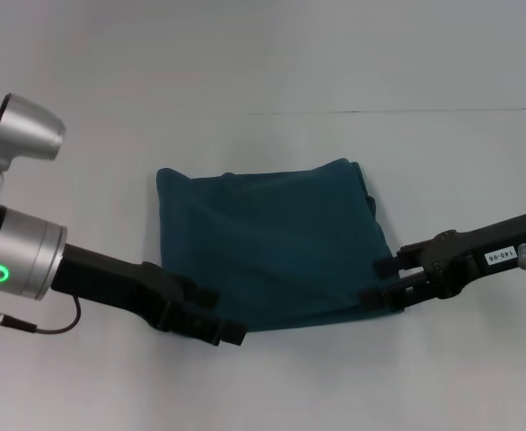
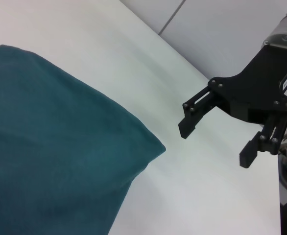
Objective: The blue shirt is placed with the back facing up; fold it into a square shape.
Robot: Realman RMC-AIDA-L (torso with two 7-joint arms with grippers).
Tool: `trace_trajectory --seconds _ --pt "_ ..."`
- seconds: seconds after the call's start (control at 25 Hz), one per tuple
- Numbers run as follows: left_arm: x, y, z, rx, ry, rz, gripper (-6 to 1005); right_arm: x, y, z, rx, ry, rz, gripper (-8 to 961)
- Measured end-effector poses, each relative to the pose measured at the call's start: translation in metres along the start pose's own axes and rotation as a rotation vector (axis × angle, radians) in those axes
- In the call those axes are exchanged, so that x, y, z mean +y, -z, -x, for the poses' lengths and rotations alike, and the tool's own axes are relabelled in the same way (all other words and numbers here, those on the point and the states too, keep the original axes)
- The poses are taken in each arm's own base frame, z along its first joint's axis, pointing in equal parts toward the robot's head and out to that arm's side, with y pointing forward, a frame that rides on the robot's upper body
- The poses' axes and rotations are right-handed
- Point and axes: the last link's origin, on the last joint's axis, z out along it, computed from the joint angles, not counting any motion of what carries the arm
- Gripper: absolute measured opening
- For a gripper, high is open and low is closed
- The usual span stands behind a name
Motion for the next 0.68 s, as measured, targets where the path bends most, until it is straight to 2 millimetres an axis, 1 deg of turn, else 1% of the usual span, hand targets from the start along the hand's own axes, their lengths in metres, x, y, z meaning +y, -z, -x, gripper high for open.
trace_trajectory --seconds 0.12,0.32,0.44,0.68 --pt "0.002 -0.002 -0.006 -0.016 0.023 0.004 952 -0.002 0.0 0.001 -0.005 0.002 -0.015 882" --pt "0.005 -0.001 -0.013 -0.046 0.009 -0.011 952 -0.003 0.0 0.0 -0.008 0.003 -0.019 882" --pt "0.005 0.0 -0.015 -0.046 0.006 -0.014 952 -0.004 0.001 0.001 -0.016 0.005 -0.024 882" --pt "0.003 0.001 -0.017 -0.04 0.004 -0.03 952 -0.008 0.005 0.009 -0.09 0.006 -0.051 882"
